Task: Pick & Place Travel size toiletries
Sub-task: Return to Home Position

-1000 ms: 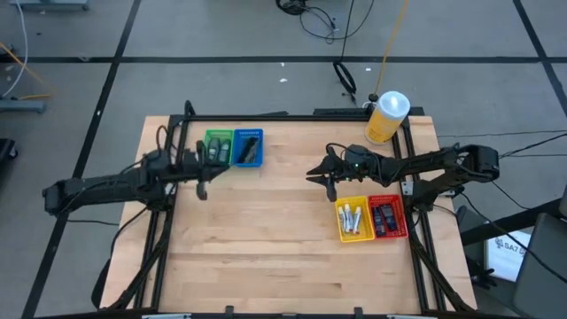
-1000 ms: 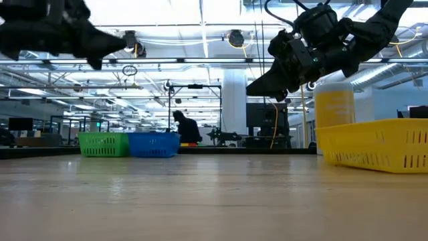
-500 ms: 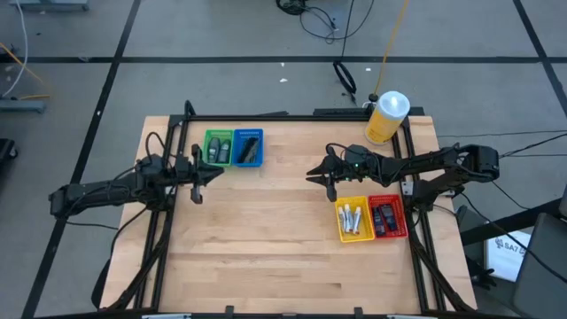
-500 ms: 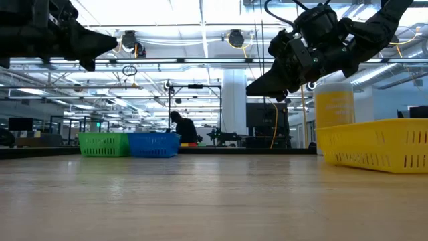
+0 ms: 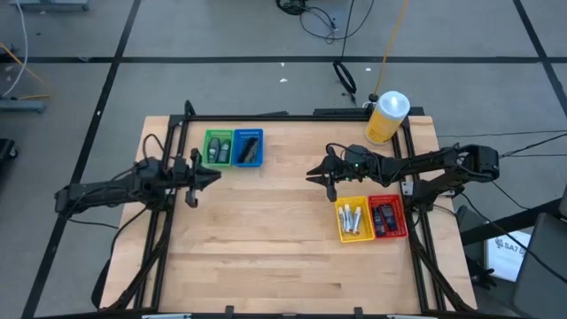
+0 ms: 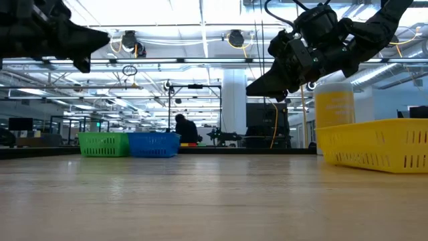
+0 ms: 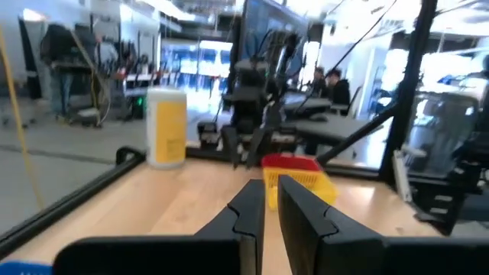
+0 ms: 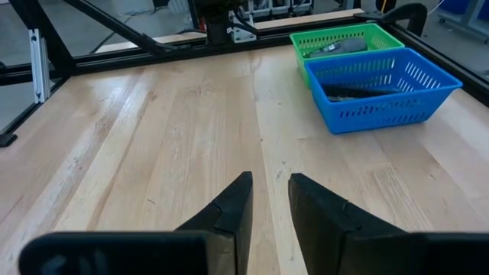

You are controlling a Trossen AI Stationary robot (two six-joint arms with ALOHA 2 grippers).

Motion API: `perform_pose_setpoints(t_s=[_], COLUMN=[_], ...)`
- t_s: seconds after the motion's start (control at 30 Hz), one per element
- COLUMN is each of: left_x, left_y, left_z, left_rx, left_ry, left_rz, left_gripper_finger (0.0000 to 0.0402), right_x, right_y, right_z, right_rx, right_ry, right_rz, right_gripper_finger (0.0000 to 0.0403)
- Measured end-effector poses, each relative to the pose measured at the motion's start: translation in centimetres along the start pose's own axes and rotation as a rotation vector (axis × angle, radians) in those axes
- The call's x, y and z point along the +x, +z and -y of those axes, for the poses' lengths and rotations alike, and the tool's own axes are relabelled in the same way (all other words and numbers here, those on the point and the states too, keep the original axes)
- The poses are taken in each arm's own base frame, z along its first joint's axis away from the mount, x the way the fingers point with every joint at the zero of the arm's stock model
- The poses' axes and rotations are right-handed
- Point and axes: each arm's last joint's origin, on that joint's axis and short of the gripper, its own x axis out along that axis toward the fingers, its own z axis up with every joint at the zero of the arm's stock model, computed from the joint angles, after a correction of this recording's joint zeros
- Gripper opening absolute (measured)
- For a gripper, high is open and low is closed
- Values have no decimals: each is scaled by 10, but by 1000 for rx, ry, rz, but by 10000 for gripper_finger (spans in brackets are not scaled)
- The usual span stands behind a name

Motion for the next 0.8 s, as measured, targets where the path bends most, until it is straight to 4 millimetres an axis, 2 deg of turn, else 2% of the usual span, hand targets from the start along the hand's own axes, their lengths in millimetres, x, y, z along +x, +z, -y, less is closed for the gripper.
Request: perform_pose_setpoints(t_s=[0.2,0.37,0.6,0.8], left_x=[-8,-12,-12,-12], left_y=[-24,-27,-33,-33], left_z=[7,11,16,15], left_rx=[64,60,141,142], left_ry=[13,47,-54,-53], left_rz=[15,-24,-85,-90], left_gripper_finger=[37,37,37,37], right_x=[0,0,0,0], right_y=[0,1,1,1], right_z=[0,0,0,0], right_rx=[0,-1,-2,-2], right_ry=[0,1,0,1], right_rz=[1,5,8,8], right_gripper_finger=[80,81,80,80])
